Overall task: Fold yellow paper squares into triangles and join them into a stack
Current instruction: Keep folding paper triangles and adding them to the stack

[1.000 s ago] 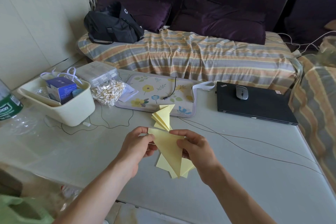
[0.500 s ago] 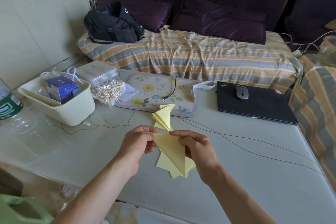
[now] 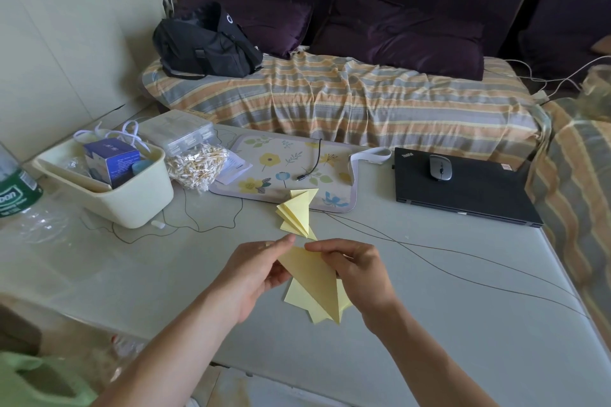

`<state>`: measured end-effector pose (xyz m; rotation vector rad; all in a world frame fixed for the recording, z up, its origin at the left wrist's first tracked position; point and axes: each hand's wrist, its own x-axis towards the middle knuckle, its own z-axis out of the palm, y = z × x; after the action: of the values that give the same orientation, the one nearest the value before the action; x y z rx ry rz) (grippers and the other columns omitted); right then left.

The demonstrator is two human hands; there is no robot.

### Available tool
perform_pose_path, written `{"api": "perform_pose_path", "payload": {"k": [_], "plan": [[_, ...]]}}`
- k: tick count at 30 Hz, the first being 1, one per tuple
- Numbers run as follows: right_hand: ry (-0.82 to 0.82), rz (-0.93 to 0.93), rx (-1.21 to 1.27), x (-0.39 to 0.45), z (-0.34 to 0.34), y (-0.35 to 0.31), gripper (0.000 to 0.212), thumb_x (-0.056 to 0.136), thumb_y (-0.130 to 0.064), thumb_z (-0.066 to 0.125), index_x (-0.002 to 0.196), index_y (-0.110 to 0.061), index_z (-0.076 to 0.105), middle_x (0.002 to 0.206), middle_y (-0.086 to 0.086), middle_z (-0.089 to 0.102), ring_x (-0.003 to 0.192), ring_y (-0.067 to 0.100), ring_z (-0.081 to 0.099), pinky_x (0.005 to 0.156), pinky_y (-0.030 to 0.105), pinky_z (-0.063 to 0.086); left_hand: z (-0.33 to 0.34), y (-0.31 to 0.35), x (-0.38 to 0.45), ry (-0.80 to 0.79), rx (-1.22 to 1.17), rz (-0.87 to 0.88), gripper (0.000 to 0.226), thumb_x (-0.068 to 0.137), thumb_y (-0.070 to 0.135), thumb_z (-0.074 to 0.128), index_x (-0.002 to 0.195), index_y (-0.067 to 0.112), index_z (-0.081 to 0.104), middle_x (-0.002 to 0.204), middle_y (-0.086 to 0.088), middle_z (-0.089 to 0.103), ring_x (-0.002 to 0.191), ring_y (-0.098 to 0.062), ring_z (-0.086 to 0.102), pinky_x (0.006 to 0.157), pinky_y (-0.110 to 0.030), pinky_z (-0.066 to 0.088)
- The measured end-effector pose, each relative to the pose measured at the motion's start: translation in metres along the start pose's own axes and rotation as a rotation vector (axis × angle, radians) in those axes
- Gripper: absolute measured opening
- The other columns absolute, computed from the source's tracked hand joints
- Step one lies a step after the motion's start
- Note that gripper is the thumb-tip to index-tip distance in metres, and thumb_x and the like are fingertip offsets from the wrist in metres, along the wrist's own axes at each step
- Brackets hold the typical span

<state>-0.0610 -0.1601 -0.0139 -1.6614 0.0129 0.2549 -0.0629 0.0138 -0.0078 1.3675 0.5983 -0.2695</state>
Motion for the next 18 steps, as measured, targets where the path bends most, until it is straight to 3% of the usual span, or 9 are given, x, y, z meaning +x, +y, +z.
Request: {"api": "perform_pose_path", "payload": {"k": [4,8,10,14,18], "plan": [[-0.02,-0.009,-0.063,0.001,0.001,0.003,0.048,0.096,0.001,0.046,0.09,-0.03,0.082,0.089,-0.012,0.076,0.072,0.002,0.062,0.066,0.014,0.048,-0.002,-0.002,0.001,0.057,0.023,0.095,0.008,0.088,0.01,0.078,0.095,0.006,0.077,0.088,-0.01,0.073,0.073,-0.018,0.066,0.07,-0.026,0.058],[-0.033,0.034,0.032,0.002,0.004,0.005,0.046,0.09,-0.005,0.04,0.102,-0.029,0.076,0.099,0.001,0.074,0.087,0.015,0.067,0.078,0.027,0.055,-0.004,-0.005,0.002,0.129,0.223,0.269,0.005,0.088,0.01,0.077,0.09,0.015,0.076,0.083,-0.006,0.074,0.073,-0.017,0.07,0.066,-0.022,0.059],[-0.055,0.075,0.103,0.003,0.002,0.003,0.041,0.092,-0.01,0.038,0.106,-0.024,0.074,0.101,0.006,0.074,0.092,0.018,0.069,0.076,0.026,0.055,-0.005,-0.006,0.002,0.121,0.385,0.353,0.009,0.086,0.015,0.079,0.087,0.023,0.076,0.078,-0.002,0.074,0.073,-0.016,0.071,0.07,-0.026,0.06],[-0.099,0.101,-0.079,0.001,0.001,0.005,0.024,0.099,-0.029,0.055,0.094,-0.021,0.077,0.084,-0.001,0.073,0.071,0.009,0.064,0.062,0.018,0.047,-0.004,-0.01,0.001,0.038,0.654,0.48,0.017,0.081,0.028,0.083,0.089,0.031,0.068,0.062,-0.002,0.06,0.059,-0.011,0.061,0.061,-0.024,0.047],[-0.085,0.074,-0.165,0.003,0.002,0.011,0.019,0.095,-0.034,0.067,0.087,-0.02,0.077,0.077,-0.006,0.072,0.064,0.003,0.059,0.059,0.014,0.044,-0.003,-0.011,0.001,0.086,0.61,0.46,0.034,0.079,0.032,0.087,0.098,0.029,0.058,0.07,-0.006,0.068,0.064,-0.017,0.068,0.06,-0.023,0.049]]}}
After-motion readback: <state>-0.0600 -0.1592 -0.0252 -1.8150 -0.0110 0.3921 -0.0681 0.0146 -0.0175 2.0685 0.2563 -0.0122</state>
